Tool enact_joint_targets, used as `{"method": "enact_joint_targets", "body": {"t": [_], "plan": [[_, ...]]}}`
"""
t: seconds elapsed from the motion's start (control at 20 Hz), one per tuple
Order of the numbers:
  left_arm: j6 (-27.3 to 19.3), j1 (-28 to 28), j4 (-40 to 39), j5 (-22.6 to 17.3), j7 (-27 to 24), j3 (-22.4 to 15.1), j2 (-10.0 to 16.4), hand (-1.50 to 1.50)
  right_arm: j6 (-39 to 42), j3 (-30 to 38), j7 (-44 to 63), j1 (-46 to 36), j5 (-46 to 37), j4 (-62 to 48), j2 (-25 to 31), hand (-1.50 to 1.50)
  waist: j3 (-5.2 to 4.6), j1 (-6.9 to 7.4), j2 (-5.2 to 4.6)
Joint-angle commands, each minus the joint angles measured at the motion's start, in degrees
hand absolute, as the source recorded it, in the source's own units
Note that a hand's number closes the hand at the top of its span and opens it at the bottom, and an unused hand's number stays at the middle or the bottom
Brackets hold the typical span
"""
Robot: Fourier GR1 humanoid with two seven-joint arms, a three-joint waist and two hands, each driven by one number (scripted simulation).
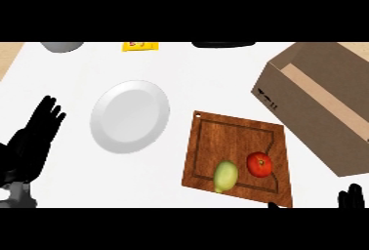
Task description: Pick the lemon from the cutting board and place it in the cardboard box
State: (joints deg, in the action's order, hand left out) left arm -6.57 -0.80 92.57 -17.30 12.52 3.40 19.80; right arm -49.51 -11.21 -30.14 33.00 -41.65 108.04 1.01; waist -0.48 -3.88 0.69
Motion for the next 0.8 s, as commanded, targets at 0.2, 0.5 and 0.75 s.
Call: {"method": "enact_joint_targets", "body": {"t": [0.2, 0.5, 0.75], "plan": [[2.32, 1.53, 2.42, -1.48, -0.51, 0.14, 0.54, 0.0, -9.05, -6.18, 13.15, 21.52, -18.01, -1.31, -0.99, -1.5, -0.18, 1.06, -1.58], [2.72, 1.32, 4.25, -1.38, 0.03, 0.38, 1.44, 0.0, -7.44, -13.1, 27.7, 29.37, -28.83, 2.21, -1.01, -1.5, -0.01, 2.82, -2.09], [3.47, 0.42, 4.06, -2.98, 1.23, 0.49, 1.11, 0.0, -3.63, -20.0, 39.87, 30.47, -36.69, 5.7, -1.01, -1.5, 0.02, 3.2, -2.34]]}}
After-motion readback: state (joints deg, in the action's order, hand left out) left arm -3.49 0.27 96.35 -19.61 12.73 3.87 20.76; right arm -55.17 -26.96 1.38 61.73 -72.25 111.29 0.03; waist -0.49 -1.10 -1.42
